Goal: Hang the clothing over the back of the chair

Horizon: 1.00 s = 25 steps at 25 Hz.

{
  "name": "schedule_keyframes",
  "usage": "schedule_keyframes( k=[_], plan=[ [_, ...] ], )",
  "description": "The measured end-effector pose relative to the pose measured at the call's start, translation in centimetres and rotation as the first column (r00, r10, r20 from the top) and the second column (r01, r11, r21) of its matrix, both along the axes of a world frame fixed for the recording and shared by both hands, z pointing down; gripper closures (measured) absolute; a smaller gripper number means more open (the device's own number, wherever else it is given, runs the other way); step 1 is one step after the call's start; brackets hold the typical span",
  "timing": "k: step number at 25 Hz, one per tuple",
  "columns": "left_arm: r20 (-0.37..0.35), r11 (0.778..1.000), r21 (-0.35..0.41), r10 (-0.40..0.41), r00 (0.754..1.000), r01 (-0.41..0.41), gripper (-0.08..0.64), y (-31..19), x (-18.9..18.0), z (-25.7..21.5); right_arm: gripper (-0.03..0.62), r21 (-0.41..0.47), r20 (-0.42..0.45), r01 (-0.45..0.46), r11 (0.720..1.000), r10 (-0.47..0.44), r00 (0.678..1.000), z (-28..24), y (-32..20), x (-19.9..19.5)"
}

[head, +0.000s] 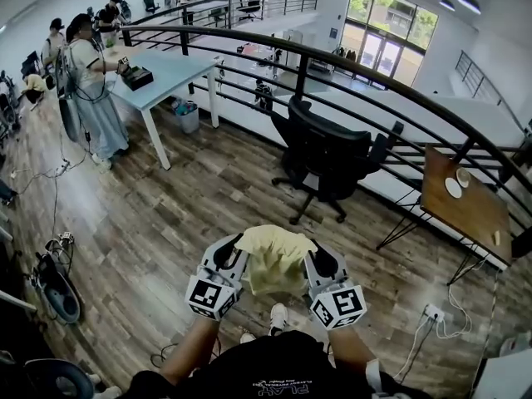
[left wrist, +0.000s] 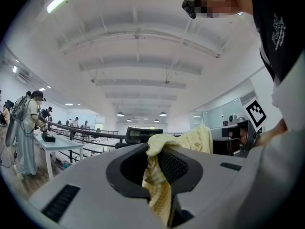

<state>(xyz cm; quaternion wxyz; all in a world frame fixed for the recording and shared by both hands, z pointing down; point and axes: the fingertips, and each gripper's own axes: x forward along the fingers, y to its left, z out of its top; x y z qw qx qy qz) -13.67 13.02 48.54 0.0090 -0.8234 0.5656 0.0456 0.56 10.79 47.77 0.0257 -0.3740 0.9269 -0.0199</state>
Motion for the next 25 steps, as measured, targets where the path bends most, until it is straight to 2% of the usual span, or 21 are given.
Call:
schedule_keyframes(
  k=[11,25],
  plan=[
    [0.008,1.000,0.008,-0.017,1.000,0.017,0.499,-7.6,0.6,-1.1,0.522,0.028,0.002,0.018,0.999,-0.018,1.000,-1.4,-7.8,0.7],
    [0.018,0.999,-0.004,-0.037,0.999,0.037,0.499,-15.1,3.3,-1.4,0.522,0.035,0.016,0.047,0.998,-0.047,0.999,-2.1,-15.6,3.5]
  ],
)
